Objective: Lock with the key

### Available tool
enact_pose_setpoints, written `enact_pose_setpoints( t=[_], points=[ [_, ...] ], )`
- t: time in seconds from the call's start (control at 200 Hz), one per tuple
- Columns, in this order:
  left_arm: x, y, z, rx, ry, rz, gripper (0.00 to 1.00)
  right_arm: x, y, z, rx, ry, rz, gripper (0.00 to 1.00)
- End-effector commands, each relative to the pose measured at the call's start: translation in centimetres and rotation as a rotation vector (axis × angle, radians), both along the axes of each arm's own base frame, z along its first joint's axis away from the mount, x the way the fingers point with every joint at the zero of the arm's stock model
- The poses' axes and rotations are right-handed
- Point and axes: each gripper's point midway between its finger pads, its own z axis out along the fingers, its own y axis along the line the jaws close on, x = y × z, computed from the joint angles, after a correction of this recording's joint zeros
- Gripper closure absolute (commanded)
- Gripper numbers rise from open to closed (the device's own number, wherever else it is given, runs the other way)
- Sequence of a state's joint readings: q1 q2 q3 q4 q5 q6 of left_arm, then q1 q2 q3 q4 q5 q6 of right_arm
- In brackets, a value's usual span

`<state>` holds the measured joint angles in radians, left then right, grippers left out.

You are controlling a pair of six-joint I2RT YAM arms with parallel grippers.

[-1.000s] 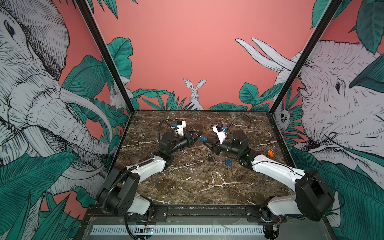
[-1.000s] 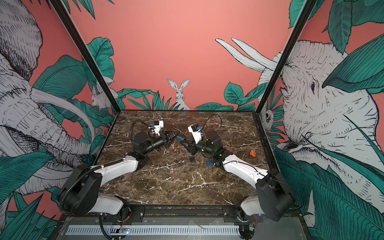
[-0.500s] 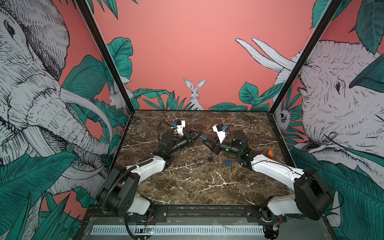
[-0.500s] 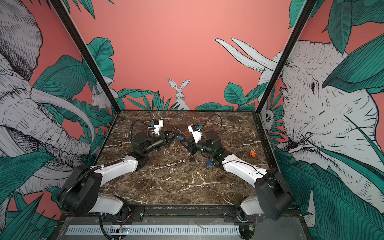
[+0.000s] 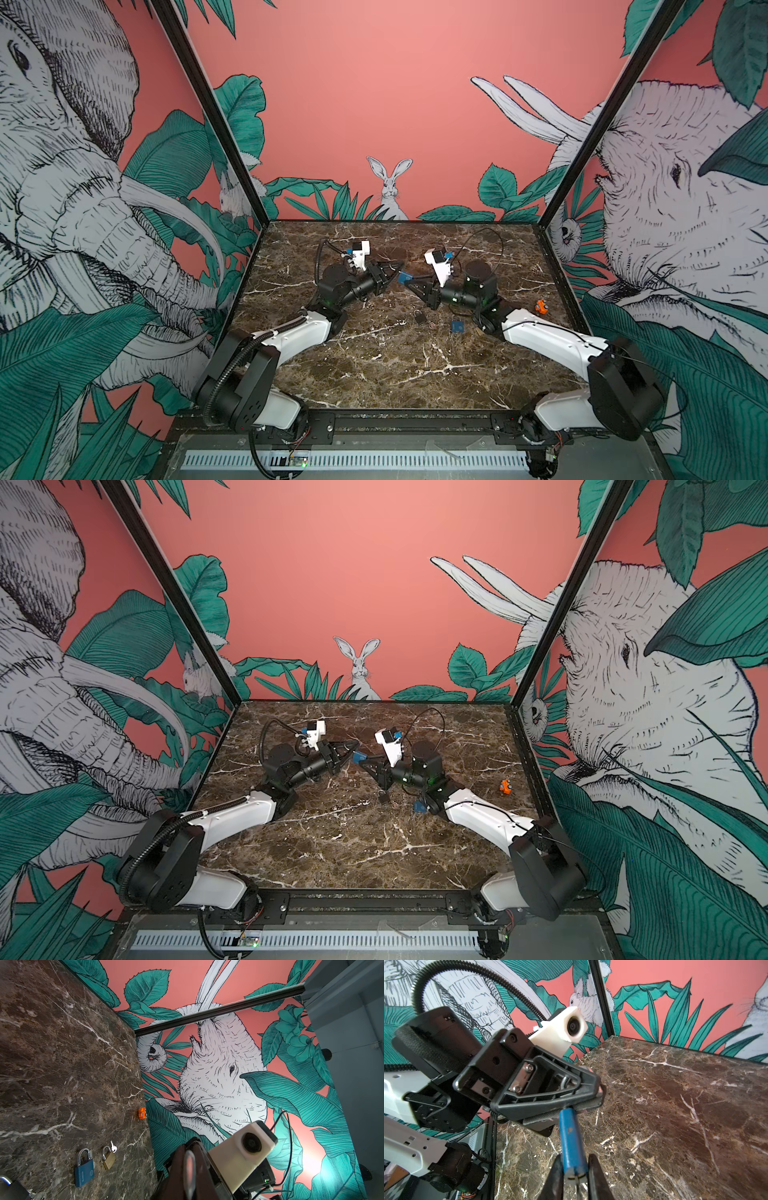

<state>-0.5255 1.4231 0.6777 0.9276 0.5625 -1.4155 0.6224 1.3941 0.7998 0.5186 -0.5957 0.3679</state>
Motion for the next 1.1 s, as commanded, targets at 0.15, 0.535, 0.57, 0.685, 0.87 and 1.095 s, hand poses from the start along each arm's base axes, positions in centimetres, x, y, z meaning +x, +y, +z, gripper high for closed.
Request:
enact_pose_setpoints(
  t=[0.15,0.535,0.57,0.685,0.87,1.095],
  points=[
    [-0.8,-0.5,1.3,-0.086,-0.039,-0.046,1.0,0.4,0.8,3.4,0.148,-0.044,0.027,0.79],
    [-0.9,-0.1,1.1,-0.08,-0.037,-0.031,1.0,0.5,0.9,3.3,0.156,-0.028,0.03,1.0],
    [-0.9,-0.2,1.0,-0.071,-0.039,-0.032,1.0,0.5,0.7,3.4,0.156,-0.029,0.024,1.0],
    [-0.9,-0.1,0.6,-0.041,-0.056,-0.021,0.81,0.9,-0.2,3.4,0.146,-0.013,-0.03,1.0],
    [-0.1,1.0,-0.5,0.102,-0.127,0.035,0.18,1.0,-1.9,2.0,0.1,0.109,-0.098,1.0],
    [1.2,2.2,0.3,0.338,-0.285,0.088,0.14,0.0,-3.2,-1.1,-0.024,0.271,-0.142,1.0]
  ],
)
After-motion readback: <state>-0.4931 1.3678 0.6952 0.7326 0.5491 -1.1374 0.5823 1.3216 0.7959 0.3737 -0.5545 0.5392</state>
